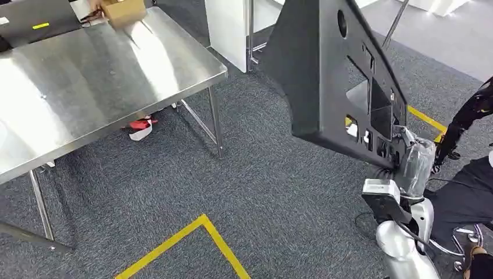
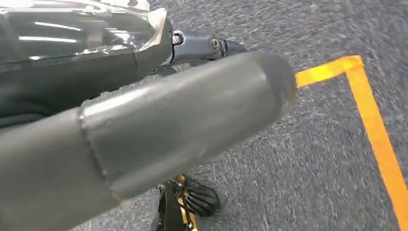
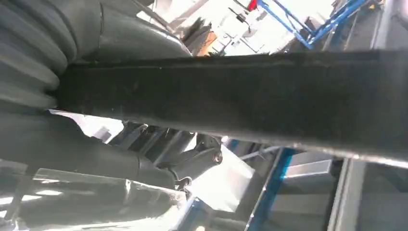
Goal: Take the parts from the cabinet and place them on the table.
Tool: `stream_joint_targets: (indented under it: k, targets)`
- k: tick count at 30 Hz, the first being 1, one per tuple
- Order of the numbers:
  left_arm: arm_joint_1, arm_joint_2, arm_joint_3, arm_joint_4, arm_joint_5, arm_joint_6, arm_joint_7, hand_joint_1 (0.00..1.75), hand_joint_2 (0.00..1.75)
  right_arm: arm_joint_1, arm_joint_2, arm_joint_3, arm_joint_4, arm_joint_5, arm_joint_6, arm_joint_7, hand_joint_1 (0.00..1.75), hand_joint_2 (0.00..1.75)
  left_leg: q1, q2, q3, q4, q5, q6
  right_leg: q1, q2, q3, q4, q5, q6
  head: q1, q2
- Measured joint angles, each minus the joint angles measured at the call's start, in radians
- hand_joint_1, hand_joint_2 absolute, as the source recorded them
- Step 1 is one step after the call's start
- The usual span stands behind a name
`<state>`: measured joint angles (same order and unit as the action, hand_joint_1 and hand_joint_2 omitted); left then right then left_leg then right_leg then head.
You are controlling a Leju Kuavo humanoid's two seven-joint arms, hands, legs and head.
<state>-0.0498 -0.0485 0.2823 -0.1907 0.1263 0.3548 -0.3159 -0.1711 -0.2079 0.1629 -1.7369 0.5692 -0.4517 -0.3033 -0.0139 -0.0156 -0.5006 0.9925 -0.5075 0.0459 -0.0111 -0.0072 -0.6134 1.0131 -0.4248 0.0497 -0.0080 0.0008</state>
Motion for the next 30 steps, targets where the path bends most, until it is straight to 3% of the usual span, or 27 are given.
stream_joint_targets:
  k: [1, 2, 4, 5, 7, 8, 9, 10, 11, 13, 14, 15, 18, 19, 20, 21, 23, 24, 25, 26, 28, 29, 30]
  targets:
    - [-0.001, 0.000, 0.000, 0.000, 0.000, 0.001, 0.001, 0.00, 0.00, 0.006, 0.002, -0.002, -0.001, 0.012, -0.003, 0.002, 1.75, 1.75, 0.000, 0.001, 0.000, 0.001, -0.004, -0.003, -0.008, 0.003, -0.004, 0.000, 0.009, -0.017, -0.006, 0.000]
    - [0.000, 0.000, 0.001, 0.000, 0.002, 0.003, 0.001, 0.00, 0.00, 0.007, 0.005, -0.003, -0.001, 0.027, -0.003, 0.007, 1.75, 1.75, 0.001, 0.001, 0.001, 0.006, -0.002, -0.005, -0.004, 0.003, -0.005, 0.001, 0.008, -0.022, -0.007, 0.000]
    - [-0.001, 0.002, 0.003, 0.000, 0.002, 0.003, 0.001, 0.00, 0.00, 0.006, 0.011, -0.005, -0.002, 0.043, -0.005, 0.010, 1.75, 1.75, 0.005, 0.004, -0.016, 0.038, -0.010, -0.013, -0.014, 0.005, 0.003, -0.003, 0.007, -0.031, -0.008, 0.000]
    - [-0.002, 0.001, 0.003, 0.000, 0.001, 0.003, 0.001, 0.00, 0.00, 0.005, 0.013, -0.007, -0.003, 0.046, -0.005, 0.010, 1.75, 1.75, 0.006, 0.008, -0.043, 0.089, -0.031, -0.022, -0.014, 0.004, 0.004, -0.003, 0.003, -0.038, -0.011, 0.000]
    - [-0.002, 0.002, 0.005, 0.000, 0.001, 0.003, 0.001, 0.00, 0.00, 0.006, 0.018, -0.008, -0.003, 0.050, -0.006, 0.010, 1.75, 1.75, 0.013, 0.008, -0.139, 0.248, -0.114, -0.037, -0.012, 0.003, 0.005, -0.003, -0.003, -0.045, -0.011, 0.000]
    - [-0.001, 0.001, 0.006, 0.000, 0.001, 0.003, 0.001, 0.00, 0.00, 0.006, 0.020, -0.008, -0.003, 0.050, -0.006, 0.010, 1.75, 1.75, 0.015, 0.009, -0.180, 0.309, -0.138, -0.039, -0.011, 0.003, 0.005, -0.003, -0.004, -0.048, -0.012, 0.000]
    - [0.001, 0.001, 0.008, 0.000, 0.002, 0.003, 0.001, 0.00, 0.00, 0.007, 0.022, -0.008, -0.003, 0.050, -0.006, 0.010, 1.75, 1.75, 0.017, 0.009, -0.204, 0.331, -0.134, -0.040, -0.011, 0.003, 0.006, -0.003, -0.006, -0.050, -0.011, 0.000]
    - [0.002, 0.000, 0.008, 0.000, 0.002, 0.003, 0.001, 0.00, 0.00, 0.008, 0.023, -0.008, -0.003, 0.050, -0.006, 0.011, 1.75, 1.75, 0.018, 0.009, -0.205, 0.306, -0.105, -0.039, -0.010, 0.003, 0.009, -0.003, -0.008, -0.051, -0.012, 0.000]
    - [0.002, 0.000, 0.008, 0.000, 0.002, 0.003, 0.001, 0.00, 0.00, 0.007, 0.025, -0.008, -0.003, 0.050, -0.006, 0.011, 1.75, 1.75, 0.017, 0.011, -0.185, 0.245, -0.059, -0.035, -0.010, 0.003, 0.013, -0.003, -0.009, -0.052, -0.012, 0.000]
    - [0.001, 0.002, 0.008, 0.000, 0.002, 0.003, 0.001, 0.00, 0.00, 0.006, 0.029, -0.008, -0.003, 0.052, -0.006, 0.012, 1.75, 1.75, 0.014, 0.027, -0.105, 0.059, 0.053, -0.019, -0.008, 0.001, 0.022, -0.005, -0.013, -0.051, -0.012, 0.000]
    - [-0.001, 0.003, 0.009, 0.000, 0.002, 0.003, 0.001, 0.00, 0.00, 0.006, 0.031, -0.008, -0.003, 0.052, -0.006, 0.012, 1.75, 1.75, 0.008, 0.046, -0.097, 0.016, 0.053, -0.010, -0.004, 0.001, 0.025, -0.002, -0.014, -0.050, -0.010, 0.000]
    - [-0.003, 0.003, 0.009, 0.000, 0.002, 0.003, 0.002, 0.00, 0.00, 0.006, 0.032, -0.009, -0.002, 0.052, -0.006, 0.013, 1.75, 1.75, 0.006, 0.045, -0.103, 0.019, 0.028, -0.011, -0.003, -0.001, 0.022, -0.004, -0.017, -0.045, -0.010, 0.000]
    - [-0.002, 0.005, 0.012, 0.000, 0.003, 0.009, 0.002, 0.00, 0.00, 0.008, 0.035, -0.012, -0.002, 0.053, -0.008, 0.015, 1.75, 1.75, -0.001, 0.027, -0.096, 0.009, 0.054, 0.007, -0.001, -0.013, 0.031, -0.010, -0.022, -0.027, -0.011, 0.000]
    - [-0.002, 0.004, 0.014, 0.000, 0.003, 0.011, 0.002, 0.00, 0.00, 0.008, 0.034, -0.016, -0.002, 0.053, -0.008, 0.015, 1.75, 1.75, 0.013, 0.025, -0.072, -0.008, 0.072, 0.007, 0.002, -0.012, 0.025, 0.001, -0.027, -0.023, -0.011, 0.000]
    - [-0.004, 0.003, 0.015, 0.000, 0.003, 0.012, 0.001, 0.00, 0.00, 0.008, 0.035, -0.019, -0.002, 0.053, -0.009, 0.015, 1.75, 1.75, 0.009, 0.020, -0.069, -0.014, 0.074, 0.010, 0.000, -0.008, 0.016, 0.032, -0.046, -0.024, -0.008, 0.000]
    - [-0.004, 0.002, 0.017, 0.000, 0.003, 0.011, 0.001, 0.00, 0.00, 0.007, 0.035, -0.020, -0.002, 0.053, -0.011, 0.015, 1.75, 1.75, 0.009, 0.016, -0.069, -0.012, 0.077, 0.017, -0.001, -0.004, -0.012, 0.090, -0.076, -0.030, -0.006, 0.000]
    - [-0.004, 0.002, 0.018, 0.000, 0.005, 0.011, 0.001, 0.00, 0.00, 0.013, 0.036, -0.023, -0.002, 0.058, -0.011, 0.015, 1.75, 1.75, 0.007, 0.004, -0.070, -0.011, 0.076, 0.018, -0.002, -0.001, -0.094, 0.255, -0.142, -0.036, -0.006, 0.000]
    - [-0.004, 0.001, 0.018, 0.000, 0.006, 0.012, 0.002, 0.00, 0.00, 0.018, 0.037, -0.024, -0.002, 0.064, -0.011, 0.015, 1.75, 1.75, 0.007, -0.005, -0.071, -0.011, 0.076, 0.017, -0.002, 0.000, -0.123, 0.310, -0.155, -0.031, -0.006, 0.000]
    - [-0.003, 0.001, 0.019, 0.000, 0.006, 0.012, 0.002, 0.00, 0.00, 0.021, 0.037, -0.024, -0.002, 0.068, -0.011, 0.015, 1.75, 1.75, 0.006, -0.013, -0.071, -0.011, 0.076, 0.017, -0.002, 0.000, -0.123, 0.305, -0.148, -0.023, -0.006, 0.000]
    - [-0.003, -0.001, 0.019, 0.000, 0.006, 0.013, 0.002, 0.00, 0.00, 0.021, 0.039, -0.024, -0.002, 0.073, -0.011, 0.018, 1.75, 1.75, 0.006, -0.022, -0.071, -0.010, 0.076, 0.017, -0.003, 0.000, -0.099, 0.257, -0.124, -0.013, -0.006, 0.000]
    - [-0.003, -0.003, 0.019, 0.000, 0.006, 0.014, 0.002, 0.00, 0.00, 0.016, 0.042, -0.024, -0.003, 0.085, -0.010, 0.019, 1.75, 1.75, 0.007, -0.041, -0.070, -0.004, 0.072, 0.011, -0.009, 0.013, 0.000, 0.058, -0.046, 0.007, -0.006, 0.000]
    - [-0.003, -0.004, 0.019, 0.000, 0.006, 0.015, 0.002, 0.00, 0.00, 0.013, 0.042, -0.024, -0.003, 0.087, -0.010, 0.020, 1.75, 1.75, 0.007, -0.047, -0.073, 0.002, 0.069, 0.006, -0.014, 0.041, 0.028, -0.008, -0.031, 0.007, -0.005, 0.000]
    - [-0.003, -0.003, 0.021, 0.000, 0.006, 0.015, 0.002, 0.00, 0.00, 0.011, 0.044, -0.024, -0.003, 0.089, -0.007, 0.021, 1.75, 1.75, -0.001, -0.056, -0.079, 0.009, 0.063, -0.002, -0.009, 0.043, 0.040, -0.009, -0.027, -0.006, -0.005, 0.000]
